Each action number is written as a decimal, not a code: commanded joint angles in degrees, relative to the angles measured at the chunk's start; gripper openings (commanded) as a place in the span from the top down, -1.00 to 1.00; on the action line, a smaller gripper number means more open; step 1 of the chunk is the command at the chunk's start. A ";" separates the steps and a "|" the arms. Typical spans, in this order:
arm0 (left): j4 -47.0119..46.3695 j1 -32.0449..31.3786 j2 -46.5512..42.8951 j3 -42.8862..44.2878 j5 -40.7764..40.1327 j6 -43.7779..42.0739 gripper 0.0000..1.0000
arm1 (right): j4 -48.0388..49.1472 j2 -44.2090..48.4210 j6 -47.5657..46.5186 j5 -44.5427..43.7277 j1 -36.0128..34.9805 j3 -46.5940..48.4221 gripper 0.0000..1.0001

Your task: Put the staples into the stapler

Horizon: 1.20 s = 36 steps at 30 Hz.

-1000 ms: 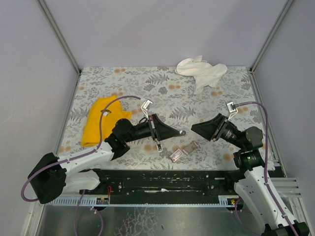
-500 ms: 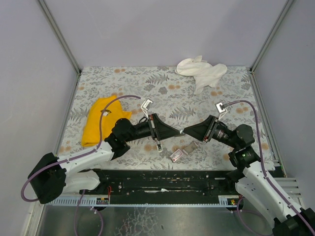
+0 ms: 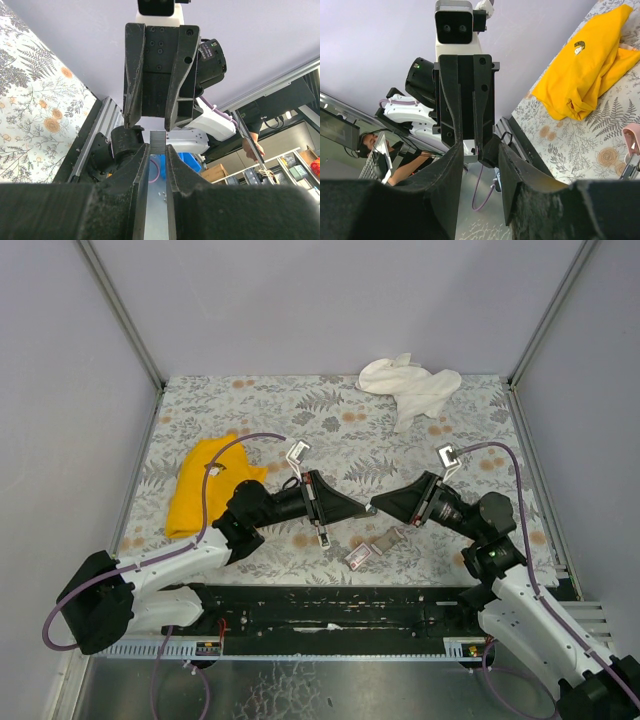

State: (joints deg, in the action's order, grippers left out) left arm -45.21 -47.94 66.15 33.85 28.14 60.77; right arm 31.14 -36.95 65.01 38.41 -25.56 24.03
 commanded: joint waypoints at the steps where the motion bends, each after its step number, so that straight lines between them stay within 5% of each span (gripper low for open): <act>1: -2.33 0.30 -0.64 1.93 1.08 -0.48 0.72 | 5.48 -0.57 0.87 -0.25 -0.77 0.90 0.21; 36: -1.99 0.31 -0.67 1.65 -0.18 -0.74 0.74 | 8.45 -1.36 1.96 1.01 -3.08 -0.21 0.42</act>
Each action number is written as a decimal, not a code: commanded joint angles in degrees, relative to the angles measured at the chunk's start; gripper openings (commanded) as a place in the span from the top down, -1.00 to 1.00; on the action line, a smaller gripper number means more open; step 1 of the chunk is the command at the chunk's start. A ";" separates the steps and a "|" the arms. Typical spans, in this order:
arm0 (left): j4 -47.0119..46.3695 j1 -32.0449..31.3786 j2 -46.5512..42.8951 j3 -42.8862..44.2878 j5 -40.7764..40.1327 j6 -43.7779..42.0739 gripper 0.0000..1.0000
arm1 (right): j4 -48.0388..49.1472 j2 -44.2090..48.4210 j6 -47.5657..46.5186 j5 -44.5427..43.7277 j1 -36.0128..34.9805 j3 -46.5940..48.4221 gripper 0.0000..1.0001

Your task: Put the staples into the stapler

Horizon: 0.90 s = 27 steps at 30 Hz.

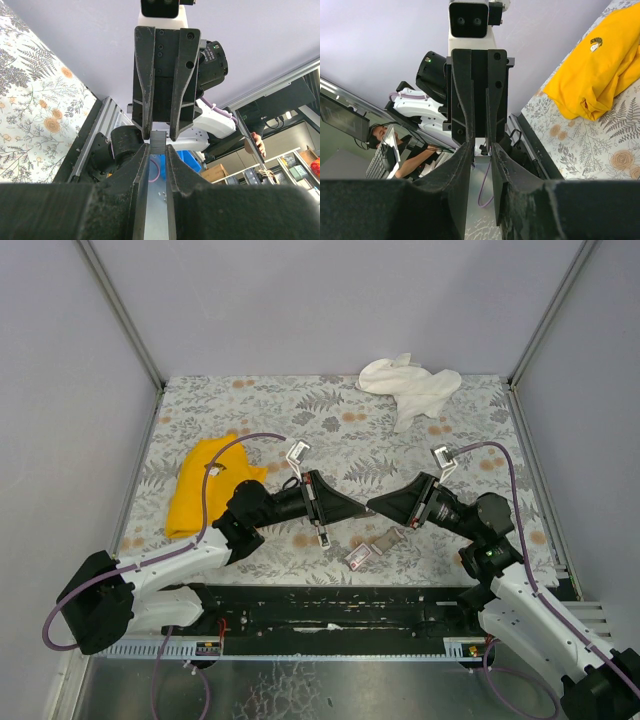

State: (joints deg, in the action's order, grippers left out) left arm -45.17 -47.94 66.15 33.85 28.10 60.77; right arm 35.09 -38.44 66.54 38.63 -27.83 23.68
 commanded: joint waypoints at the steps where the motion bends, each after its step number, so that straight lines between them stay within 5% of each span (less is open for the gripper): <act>1: -2.03 0.28 -0.62 1.57 -0.18 -0.74 0.74 | 4.65 0.14 0.35 0.74 -0.78 0.06 0.45; 9: -0.79 0.34 -0.49 1.50 -0.75 -1.39 0.66 | 4.27 0.98 0.15 -0.43 -0.85 -0.56 0.61; 14: 5.14 0.64 -1.80 1.97 -3.26 -3.97 0.01 | -2.92 2.79 -3.33 -1.83 -0.85 0.82 0.65; 20: 20.86 5.27 -5.71 6.02 -4.62 -11.53 -0.69 | -24.85 4.68 -15.70 -5.66 -0.90 7.62 0.65; 23: 33.22 10.29 -6.14 11.97 -2.99 -19.04 -0.75 | -36.60 4.05 -20.96 -8.11 -0.83 11.13 0.65; 27: 47.48 18.63 -5.91 18.72 -2.20 -27.65 -0.79 | -39.60 3.61 -21.80 -9.95 -1.07 10.44 0.65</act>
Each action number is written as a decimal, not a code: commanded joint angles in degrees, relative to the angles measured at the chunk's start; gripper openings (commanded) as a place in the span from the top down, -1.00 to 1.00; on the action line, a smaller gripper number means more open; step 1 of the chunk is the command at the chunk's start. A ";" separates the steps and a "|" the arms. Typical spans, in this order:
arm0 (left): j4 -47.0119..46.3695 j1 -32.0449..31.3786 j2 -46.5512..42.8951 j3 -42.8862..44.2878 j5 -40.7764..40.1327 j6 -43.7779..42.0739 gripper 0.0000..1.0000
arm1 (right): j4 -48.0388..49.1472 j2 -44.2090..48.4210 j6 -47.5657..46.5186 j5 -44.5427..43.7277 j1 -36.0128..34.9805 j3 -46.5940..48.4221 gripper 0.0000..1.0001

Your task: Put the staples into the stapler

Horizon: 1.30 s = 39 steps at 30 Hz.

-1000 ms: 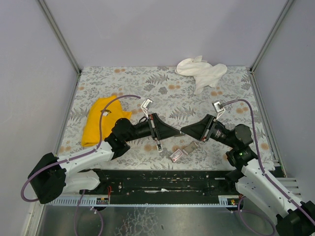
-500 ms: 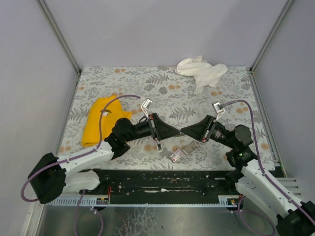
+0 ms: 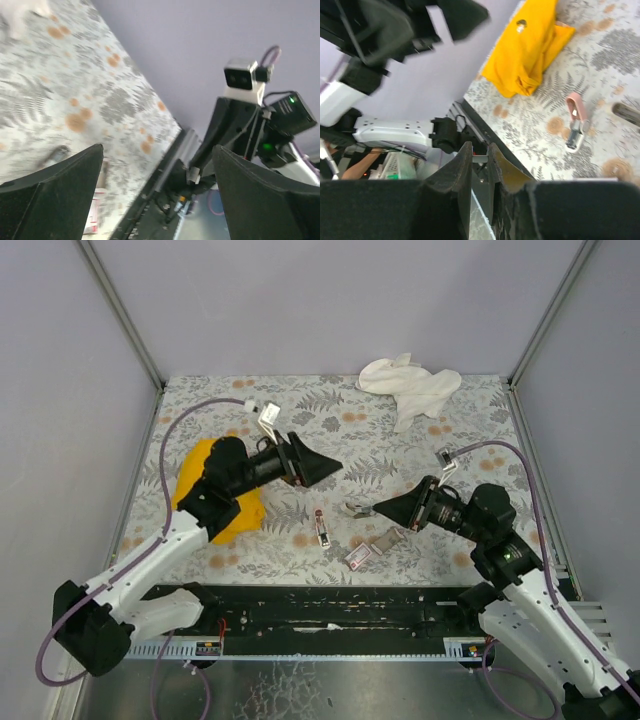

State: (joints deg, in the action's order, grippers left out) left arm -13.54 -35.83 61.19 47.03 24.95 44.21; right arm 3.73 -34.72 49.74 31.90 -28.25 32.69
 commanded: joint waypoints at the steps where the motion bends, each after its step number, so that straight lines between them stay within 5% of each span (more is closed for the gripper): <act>1: 17.74 9.54 -0.86 6.18 1.69 -12.23 -0.79 | -8.38 -0.41 -4.86 -3.74 -0.87 0.93 0.65; 6: 21.36 28.00 1.78 7.11 10.05 -13.83 -0.80 | -11.00 -4.16 -5.56 -9.83 -4.09 0.69 0.66; 9: 25.15 32.72 4.54 8.87 7.65 -16.73 -0.79 | -10.98 -7.71 -5.23 -14.44 -8.38 0.97 0.68; 16: 26.38 33.02 1.76 5.97 -8.37 -26.48 -0.77 | -7.14 -18.55 -4.65 -27.78 -20.09 1.46 0.70; 24: 26.97 33.00 -2.00 5.17 -16.66 -30.98 -0.79 | -3.61 -37.53 -6.70 -41.90 -32.57 9.77 0.68; 39: 28.04 33.01 -4.76 3.95 -21.61 -32.43 -0.82 | -14.36 -57.35 -7.90 -54.00 -35.24 27.05 0.67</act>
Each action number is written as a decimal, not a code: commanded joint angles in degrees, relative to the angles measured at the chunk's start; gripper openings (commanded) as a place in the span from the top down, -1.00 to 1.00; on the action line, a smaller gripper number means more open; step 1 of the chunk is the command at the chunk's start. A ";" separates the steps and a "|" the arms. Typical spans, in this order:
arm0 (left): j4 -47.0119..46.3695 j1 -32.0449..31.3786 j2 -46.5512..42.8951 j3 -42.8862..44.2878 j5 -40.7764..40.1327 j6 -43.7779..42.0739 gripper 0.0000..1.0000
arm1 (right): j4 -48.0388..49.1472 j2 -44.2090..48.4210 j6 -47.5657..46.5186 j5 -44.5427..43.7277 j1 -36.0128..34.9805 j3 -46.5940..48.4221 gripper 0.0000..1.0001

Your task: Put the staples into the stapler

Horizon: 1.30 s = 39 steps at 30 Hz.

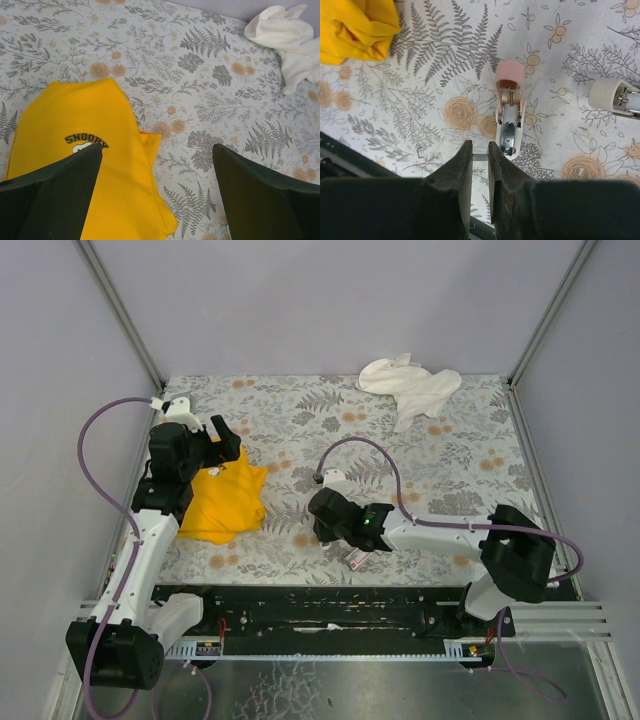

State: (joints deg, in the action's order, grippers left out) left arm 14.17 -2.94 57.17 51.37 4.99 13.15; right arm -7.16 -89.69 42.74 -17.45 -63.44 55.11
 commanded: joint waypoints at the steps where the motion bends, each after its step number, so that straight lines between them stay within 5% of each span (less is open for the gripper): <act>1: 0.33 0.10 -0.76 -0.40 -1.62 -1.41 -0.82 | -4.04 -3.16 -0.88 -4.65 -0.10 5.29 0.67; 39: -0.29 0.06 -1.10 -0.79 0.70 -1.02 -0.82 | -5.97 -10.58 -0.79 -3.60 0.66 5.93 0.69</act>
State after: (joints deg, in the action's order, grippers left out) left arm 14.20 -2.94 56.93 50.98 5.02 13.06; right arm -14.33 -99.46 41.80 -20.32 -63.11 60.55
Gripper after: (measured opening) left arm 0.909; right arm 0.213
